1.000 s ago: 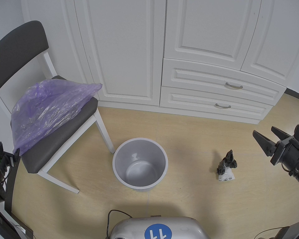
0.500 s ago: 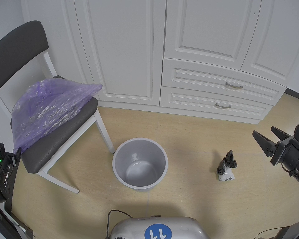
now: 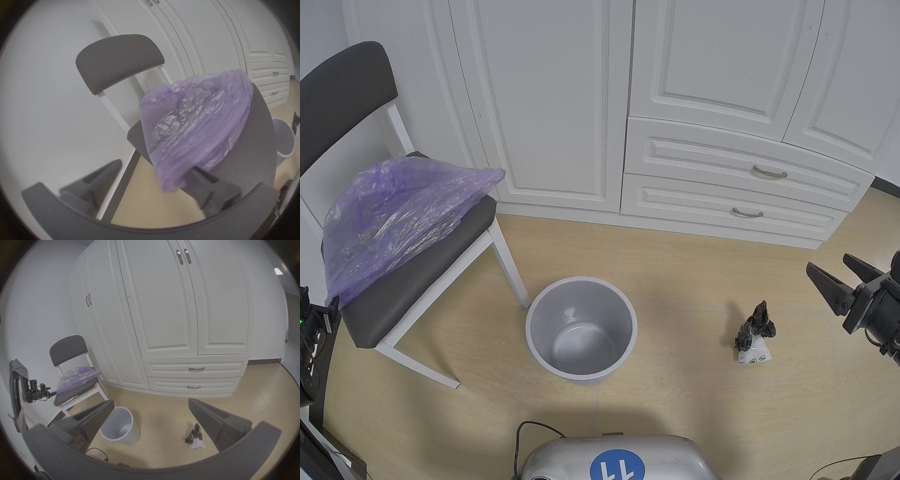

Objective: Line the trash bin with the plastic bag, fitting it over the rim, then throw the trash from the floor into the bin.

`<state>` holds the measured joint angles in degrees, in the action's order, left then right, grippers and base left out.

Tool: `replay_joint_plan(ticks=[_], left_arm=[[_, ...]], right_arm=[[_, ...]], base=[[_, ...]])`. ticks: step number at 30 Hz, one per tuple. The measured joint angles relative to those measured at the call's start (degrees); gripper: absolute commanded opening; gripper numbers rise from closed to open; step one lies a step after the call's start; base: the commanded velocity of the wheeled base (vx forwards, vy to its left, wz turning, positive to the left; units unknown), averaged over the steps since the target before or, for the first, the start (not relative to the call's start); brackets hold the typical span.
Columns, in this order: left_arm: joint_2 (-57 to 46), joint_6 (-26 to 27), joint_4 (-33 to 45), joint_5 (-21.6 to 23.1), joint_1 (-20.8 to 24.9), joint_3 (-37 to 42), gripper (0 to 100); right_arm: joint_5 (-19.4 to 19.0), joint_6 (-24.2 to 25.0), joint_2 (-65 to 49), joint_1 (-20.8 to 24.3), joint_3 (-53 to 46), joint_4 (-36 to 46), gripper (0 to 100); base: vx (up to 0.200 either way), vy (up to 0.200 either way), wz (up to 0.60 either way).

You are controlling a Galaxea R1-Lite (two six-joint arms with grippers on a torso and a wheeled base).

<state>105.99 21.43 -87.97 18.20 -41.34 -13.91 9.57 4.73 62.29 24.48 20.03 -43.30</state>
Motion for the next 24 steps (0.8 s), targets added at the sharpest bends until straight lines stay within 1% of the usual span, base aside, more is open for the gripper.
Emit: replay_joint_plan(ticks=[5,16,20,24], left_arm=[[-0.5,-1.1,0.0,0.0,0.2,0.0,0],[-1.1,-1.9,0.0,0.0,0.6,-0.1,0],[-3.2,-6.9,0.0,0.1,1.6,0.1,0],[-7.5,-12.3,0.1,0.3,3.8,0.7,0]], right_arm=[[0.0,-0.1,-0.5,0.3,0.0,0.0,100],[0.0,-0.3,-1.3,0.4,-0.1,0.0,100],[0.6,-1.1,-1.8,0.4,0.1,0.0,100],[2.4,-2.9,-2.6,0.4,0.5,0.1,100]], base=[[0.0,0.0,0.0],[0.0,0.0,0.0],[0.0,0.0,0.0],[0.0,0.0,0.0]])
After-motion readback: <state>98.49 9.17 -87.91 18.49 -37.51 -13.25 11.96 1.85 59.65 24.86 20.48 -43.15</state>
